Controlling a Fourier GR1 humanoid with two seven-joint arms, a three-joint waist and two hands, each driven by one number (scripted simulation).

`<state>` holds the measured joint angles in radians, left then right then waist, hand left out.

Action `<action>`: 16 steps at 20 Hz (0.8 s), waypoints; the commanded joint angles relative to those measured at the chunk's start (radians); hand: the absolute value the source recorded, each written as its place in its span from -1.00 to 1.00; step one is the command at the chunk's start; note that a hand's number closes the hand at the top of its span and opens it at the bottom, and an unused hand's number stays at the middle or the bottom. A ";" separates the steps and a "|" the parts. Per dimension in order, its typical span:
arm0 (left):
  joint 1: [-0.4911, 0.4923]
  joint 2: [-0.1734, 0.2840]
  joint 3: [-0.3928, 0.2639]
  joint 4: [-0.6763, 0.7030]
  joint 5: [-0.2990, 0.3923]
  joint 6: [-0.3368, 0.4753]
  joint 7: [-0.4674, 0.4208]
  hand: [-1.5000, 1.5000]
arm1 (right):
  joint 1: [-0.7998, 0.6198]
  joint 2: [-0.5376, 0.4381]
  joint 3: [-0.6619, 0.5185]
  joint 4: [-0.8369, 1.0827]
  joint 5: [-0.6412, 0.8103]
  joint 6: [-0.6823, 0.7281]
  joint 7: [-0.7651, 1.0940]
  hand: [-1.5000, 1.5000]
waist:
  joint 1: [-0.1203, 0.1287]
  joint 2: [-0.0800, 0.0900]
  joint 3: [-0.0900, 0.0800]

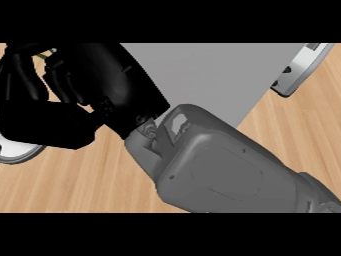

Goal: Pick up the wine, place it into the cabinet and close the cabinet

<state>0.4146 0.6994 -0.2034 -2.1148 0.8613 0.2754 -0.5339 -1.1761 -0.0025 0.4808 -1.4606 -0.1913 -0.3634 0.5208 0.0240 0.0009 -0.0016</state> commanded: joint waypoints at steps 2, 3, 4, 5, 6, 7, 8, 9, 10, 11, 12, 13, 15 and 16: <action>0.063 -0.012 0.020 -0.079 -0.012 0.001 0.018 -1.00 | -0.010 0.002 -0.088 0.187 -0.016 0.082 -0.121 1.00 | 0.007 0.000 0.001; -0.020 -0.025 0.030 0.020 -0.004 -0.017 0.024 -1.00 | -0.055 -0.012 -0.157 0.223 -0.035 0.116 -0.130 1.00 | -0.004 0.004 0.001; 0.012 -0.014 0.083 0.063 0.024 -0.084 0.012 -1.00 | -0.028 0.002 -0.132 0.196 -0.013 0.102 -0.115 1.00 | -0.006 0.000 0.001; -0.019 -0.008 0.044 -0.004 -0.007 -0.001 0.063 -1.00 | -0.037 -0.013 -0.180 0.277 -0.044 0.145 -0.177 1.00 | -0.003 0.005 0.001; -0.040 -0.012 0.067 0.015 0.013 -0.020 0.062 -1.00 | -0.004 -0.022 -0.163 0.299 -0.038 0.167 -0.210 1.00 | -0.004 0.006 0.001; -0.060 -0.037 0.024 0.027 -0.013 0.008 0.066 -1.00 | 0.007 -0.039 -0.159 0.288 -0.027 0.170 -0.212 1.00 | -0.012 0.005 0.001; -0.065 -0.039 0.025 0.043 -0.017 -0.012 0.054 -1.00 | 0.010 -0.019 -0.157 0.347 -0.024 0.184 -0.279 1.00 | -0.005 0.009 0.001; -0.064 -0.026 0.047 0.020 0.000 0.009 0.082 -1.00 | -0.030 -0.057 -0.187 0.348 -0.045 0.206 -0.244 1.00 | -0.004 0.007 0.001; -0.018 -0.024 0.057 -0.027 0.002 0.004 0.075 -1.00 | -0.002 -0.024 -0.151 0.358 -0.013 0.163 -0.255 1.00 | 0.005 0.003 0.001; -0.050 -0.011 0.053 -0.004 -0.005 -0.003 0.085 -1.00 | -0.015 -0.049 -0.180 0.389 -0.032 0.185 -0.303 1.00 | 0.005 0.010 0.001; -0.057 -0.041 0.011 0.011 -0.038 0.011 0.064 -1.00 | -0.061 -0.050 -0.176 0.415 -0.040 0.201 -0.277 1.00 | 0.003 0.011 0.000; -0.078 -0.031 0.038 0.036 -0.016 0.003 0.076 -1.00 | -0.021 -0.086 -0.164 0.411 -0.030 0.210 -0.321 1.00 | -0.006 0.016 0.000; -0.042 -0.005 0.057 -0.032 0.000 -0.004 0.098 -1.00 | -0.002 -0.074 -0.138 0.427 0.003 0.172 -0.341 1.00 | 0.010 0.008 0.001; -0.079 -0.008 0.068 -0.015 0.012 0.014 0.117 -1.00 | -0.046 -0.085 -0.147 0.429 -0.007 0.194 -0.316 1.00 | -0.004 0.009 0.001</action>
<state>0.3591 0.6826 -0.1519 -2.1141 0.8601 0.2758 -0.4480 -1.2354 0.0007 0.4044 -1.1535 -0.2391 -0.1447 0.2097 0.0493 -0.0283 -0.0281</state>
